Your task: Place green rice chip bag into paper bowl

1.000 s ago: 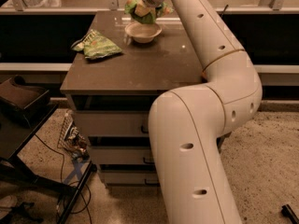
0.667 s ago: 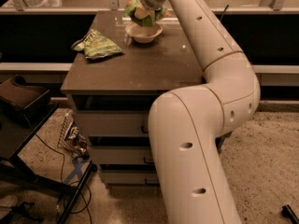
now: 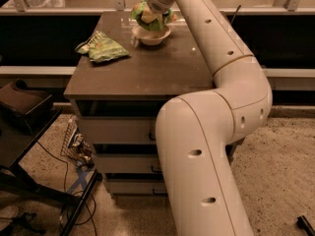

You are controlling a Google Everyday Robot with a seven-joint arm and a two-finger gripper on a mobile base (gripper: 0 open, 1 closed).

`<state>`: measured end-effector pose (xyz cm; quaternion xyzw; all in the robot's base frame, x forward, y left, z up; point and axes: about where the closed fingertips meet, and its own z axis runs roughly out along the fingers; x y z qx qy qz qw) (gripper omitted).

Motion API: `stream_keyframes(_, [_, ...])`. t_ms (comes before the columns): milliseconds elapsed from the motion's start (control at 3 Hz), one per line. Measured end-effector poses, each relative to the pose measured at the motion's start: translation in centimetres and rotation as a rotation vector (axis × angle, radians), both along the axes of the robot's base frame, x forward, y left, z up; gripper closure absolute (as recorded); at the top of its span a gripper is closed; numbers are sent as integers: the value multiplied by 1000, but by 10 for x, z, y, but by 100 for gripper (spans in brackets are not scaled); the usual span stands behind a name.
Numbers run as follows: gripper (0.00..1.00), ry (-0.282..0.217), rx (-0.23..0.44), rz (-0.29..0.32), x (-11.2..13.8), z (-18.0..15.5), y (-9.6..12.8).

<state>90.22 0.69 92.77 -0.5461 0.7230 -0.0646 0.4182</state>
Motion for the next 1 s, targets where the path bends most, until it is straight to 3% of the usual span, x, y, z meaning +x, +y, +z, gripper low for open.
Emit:
stream_keyframes(333, [31,4,-1,2,1,-3,2])
stream_keyframes(667, [0,13,-4,6,2,-11,5])
stream_keyframes(1000, [0,13,-4,6,2,-11,5])
